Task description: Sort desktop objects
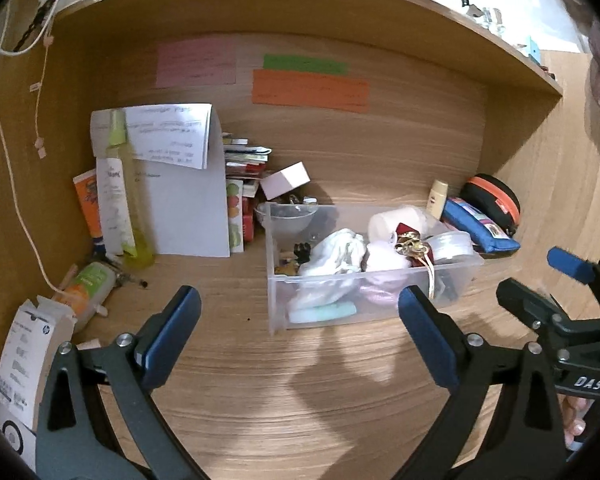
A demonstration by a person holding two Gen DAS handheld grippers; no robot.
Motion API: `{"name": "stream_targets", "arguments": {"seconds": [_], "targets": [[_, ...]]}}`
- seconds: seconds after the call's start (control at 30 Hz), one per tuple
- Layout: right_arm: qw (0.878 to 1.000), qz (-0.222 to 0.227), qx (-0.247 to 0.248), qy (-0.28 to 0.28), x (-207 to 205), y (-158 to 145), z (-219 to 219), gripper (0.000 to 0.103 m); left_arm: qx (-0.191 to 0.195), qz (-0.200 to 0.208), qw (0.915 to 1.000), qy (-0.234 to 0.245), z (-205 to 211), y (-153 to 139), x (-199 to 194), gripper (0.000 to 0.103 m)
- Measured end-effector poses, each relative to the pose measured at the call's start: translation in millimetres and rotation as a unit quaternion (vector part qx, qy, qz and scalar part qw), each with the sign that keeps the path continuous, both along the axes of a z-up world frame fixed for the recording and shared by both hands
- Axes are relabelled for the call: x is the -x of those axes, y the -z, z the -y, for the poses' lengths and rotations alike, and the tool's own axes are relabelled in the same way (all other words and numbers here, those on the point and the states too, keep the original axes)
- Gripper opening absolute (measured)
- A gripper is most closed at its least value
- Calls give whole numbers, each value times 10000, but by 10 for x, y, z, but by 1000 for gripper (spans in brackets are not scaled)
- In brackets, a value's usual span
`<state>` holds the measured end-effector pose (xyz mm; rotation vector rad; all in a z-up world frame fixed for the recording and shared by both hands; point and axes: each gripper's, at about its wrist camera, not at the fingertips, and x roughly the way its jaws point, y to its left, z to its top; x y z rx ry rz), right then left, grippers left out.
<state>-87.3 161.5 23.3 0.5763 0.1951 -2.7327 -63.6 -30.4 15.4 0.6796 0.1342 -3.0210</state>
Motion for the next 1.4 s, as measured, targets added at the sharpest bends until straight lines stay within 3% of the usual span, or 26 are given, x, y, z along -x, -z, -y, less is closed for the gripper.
{"name": "stream_targets", "arguments": {"seconds": [0.27, 1.4], "targets": [[9984, 509, 235, 72, 186, 144, -89, 103, -116, 53, 9999, 23, 22, 38, 38, 100], [9966, 627, 538, 51, 111, 116, -233, 103, -91, 150, 9998, 96, -47, 92, 28, 100]]}}
